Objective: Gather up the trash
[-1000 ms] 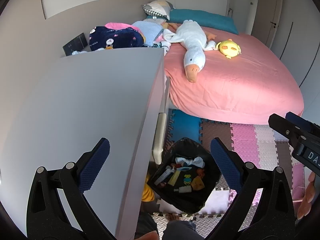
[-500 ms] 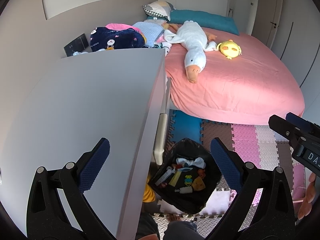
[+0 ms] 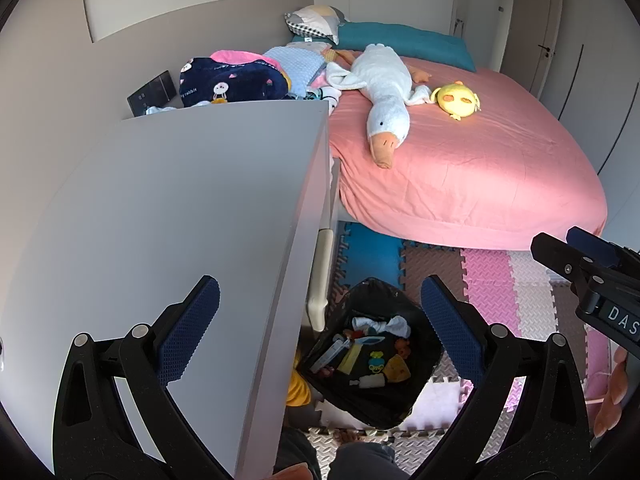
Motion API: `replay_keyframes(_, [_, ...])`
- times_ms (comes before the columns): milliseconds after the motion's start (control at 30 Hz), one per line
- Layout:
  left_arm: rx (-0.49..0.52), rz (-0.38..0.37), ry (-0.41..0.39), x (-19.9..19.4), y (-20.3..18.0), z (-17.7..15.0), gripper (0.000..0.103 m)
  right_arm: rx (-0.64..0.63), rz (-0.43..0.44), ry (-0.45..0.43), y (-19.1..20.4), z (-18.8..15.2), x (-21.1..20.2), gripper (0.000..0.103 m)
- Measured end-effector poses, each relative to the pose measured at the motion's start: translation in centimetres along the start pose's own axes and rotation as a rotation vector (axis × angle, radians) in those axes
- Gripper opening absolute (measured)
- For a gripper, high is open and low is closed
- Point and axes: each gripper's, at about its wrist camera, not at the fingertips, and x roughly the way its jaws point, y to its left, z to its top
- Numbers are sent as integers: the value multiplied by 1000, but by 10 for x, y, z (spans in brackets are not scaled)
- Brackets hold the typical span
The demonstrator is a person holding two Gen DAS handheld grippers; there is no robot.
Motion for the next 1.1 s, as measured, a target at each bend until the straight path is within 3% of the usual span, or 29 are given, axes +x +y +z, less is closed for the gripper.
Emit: replay_keyframes(1100, [-1,-17,-4,0,3,-3,97,-3,-6,8,3,-10,0,67])
